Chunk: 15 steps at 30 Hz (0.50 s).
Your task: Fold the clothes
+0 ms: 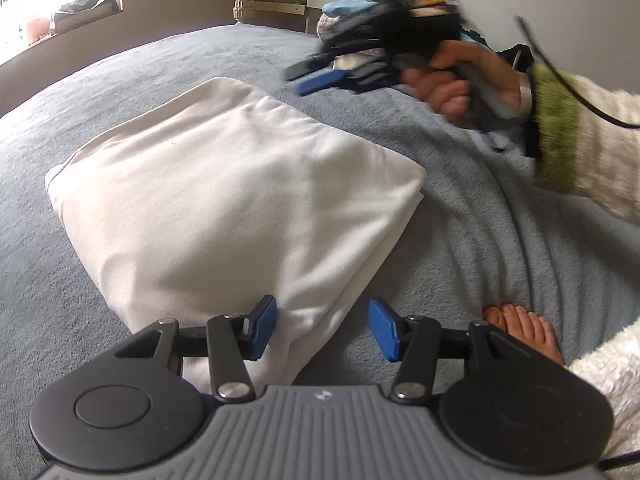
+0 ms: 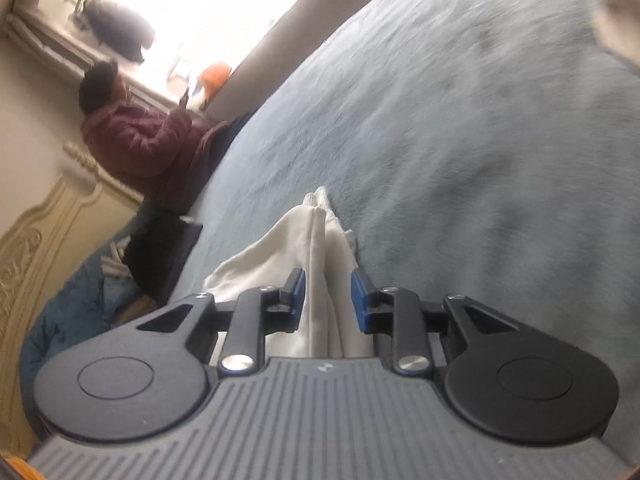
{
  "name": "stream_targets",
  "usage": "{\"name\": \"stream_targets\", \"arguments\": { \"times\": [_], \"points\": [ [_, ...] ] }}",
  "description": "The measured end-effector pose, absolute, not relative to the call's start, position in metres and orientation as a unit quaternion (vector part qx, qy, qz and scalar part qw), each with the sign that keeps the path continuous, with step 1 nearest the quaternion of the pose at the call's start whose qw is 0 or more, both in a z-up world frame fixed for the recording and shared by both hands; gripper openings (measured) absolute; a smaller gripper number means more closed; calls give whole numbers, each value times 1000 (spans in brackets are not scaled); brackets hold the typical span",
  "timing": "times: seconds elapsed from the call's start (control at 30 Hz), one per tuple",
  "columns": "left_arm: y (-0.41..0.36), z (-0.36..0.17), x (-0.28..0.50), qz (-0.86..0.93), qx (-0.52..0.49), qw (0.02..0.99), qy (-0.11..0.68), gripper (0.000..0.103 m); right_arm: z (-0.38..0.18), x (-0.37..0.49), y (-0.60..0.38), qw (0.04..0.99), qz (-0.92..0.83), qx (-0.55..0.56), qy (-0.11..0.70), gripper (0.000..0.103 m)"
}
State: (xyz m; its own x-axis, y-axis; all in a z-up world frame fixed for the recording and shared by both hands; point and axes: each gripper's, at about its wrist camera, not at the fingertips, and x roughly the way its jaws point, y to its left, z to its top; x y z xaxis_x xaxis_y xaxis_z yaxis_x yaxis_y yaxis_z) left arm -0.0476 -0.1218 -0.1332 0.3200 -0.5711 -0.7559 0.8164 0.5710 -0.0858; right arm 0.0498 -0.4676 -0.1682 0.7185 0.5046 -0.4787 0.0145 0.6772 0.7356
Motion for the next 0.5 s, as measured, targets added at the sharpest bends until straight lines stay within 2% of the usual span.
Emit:
{"name": "stream_targets", "arguments": {
  "times": [0.2, 0.4, 0.5],
  "points": [
    [-122, -131, -53, -434, 182, 800, 371, 53, -155, -40, -459, 849, 116, 366, 362, 28],
    [-132, -136, -82, -407, 313, 805, 296, 50, -165, -88, -437, 842, 88, 369, 383, 29],
    [-130, -136, -91, -403, 340, 803, 279, 46, -169, -92, -428, 840, 83, 369, 389, 29]
  ]
}}
